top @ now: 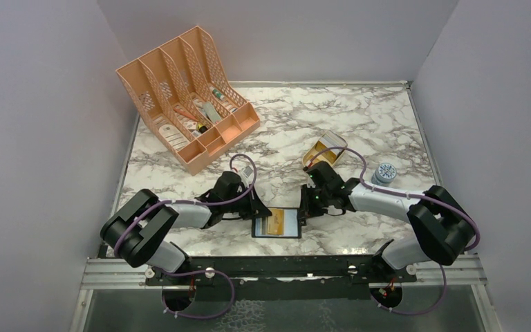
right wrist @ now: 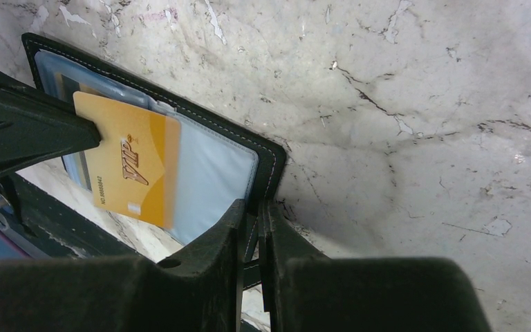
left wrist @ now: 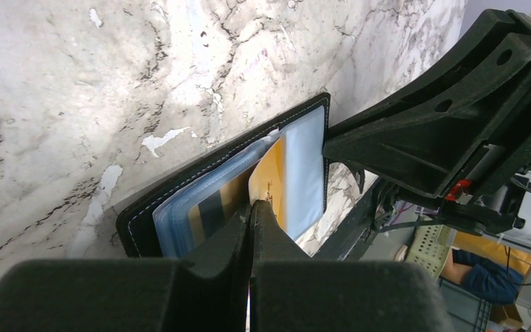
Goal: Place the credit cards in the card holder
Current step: Insert the credit card into the card holder.
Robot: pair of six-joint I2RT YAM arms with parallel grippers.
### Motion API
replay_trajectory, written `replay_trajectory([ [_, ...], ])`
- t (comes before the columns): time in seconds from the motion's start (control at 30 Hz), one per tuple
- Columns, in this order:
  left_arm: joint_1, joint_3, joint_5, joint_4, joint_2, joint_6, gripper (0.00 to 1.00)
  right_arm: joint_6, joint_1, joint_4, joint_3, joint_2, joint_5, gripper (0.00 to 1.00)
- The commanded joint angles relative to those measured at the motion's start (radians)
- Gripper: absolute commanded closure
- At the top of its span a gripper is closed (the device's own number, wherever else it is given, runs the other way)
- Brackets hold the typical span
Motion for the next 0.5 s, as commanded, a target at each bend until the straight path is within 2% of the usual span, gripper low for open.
replay_trajectory([
  [0.0,-0.017,-0.025,-0.081,0.014,0.005,0.004,1.00,0.016,0.017,0.032,-0.032,0.010,0.030,0.87],
  [0.3,-0.041,-0.031,-0.117,0.021,-0.009,-0.032,1.00,0.029,0.018,0.028,-0.028,0.003,0.029,0.88],
  [0.37,-0.042,-0.031,-0.116,0.019,-0.021,-0.040,0.93,0.030,0.018,0.001,-0.016,-0.013,0.029,0.87],
  [0.47,-0.041,-0.028,-0.113,0.002,-0.041,-0.048,0.76,0.029,0.018,-0.042,0.002,-0.058,0.039,0.81],
])
